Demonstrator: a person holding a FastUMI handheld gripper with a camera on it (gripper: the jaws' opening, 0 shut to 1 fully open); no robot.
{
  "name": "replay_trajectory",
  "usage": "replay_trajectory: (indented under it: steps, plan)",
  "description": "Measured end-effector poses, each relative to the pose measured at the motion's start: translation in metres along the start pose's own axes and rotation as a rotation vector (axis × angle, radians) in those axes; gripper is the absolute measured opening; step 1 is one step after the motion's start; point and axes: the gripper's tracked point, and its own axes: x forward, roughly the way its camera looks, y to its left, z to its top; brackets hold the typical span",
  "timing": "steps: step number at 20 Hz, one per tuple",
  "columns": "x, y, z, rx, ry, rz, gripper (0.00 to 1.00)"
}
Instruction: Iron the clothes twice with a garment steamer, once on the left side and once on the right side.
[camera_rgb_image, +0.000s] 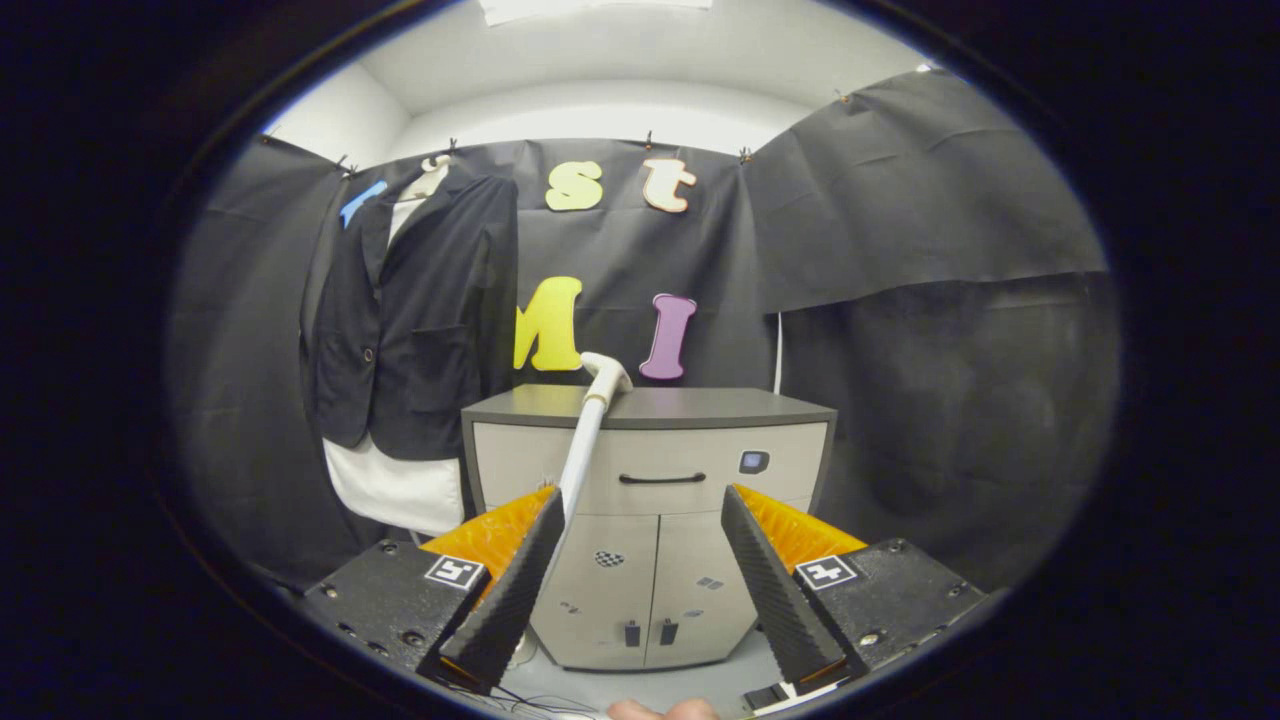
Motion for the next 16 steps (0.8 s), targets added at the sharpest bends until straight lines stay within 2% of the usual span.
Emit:
replay_trajectory:
  steps: [5,11,16]
  plan:
    - [0.009,0.009,0.022,0.000,0.007,-0.032,0.98]
    - [0.029,0.032,0.085,0.074,0.032,-0.028,0.98]
    - [0.052,0.044,0.138,0.133,0.106,-0.009,0.98]
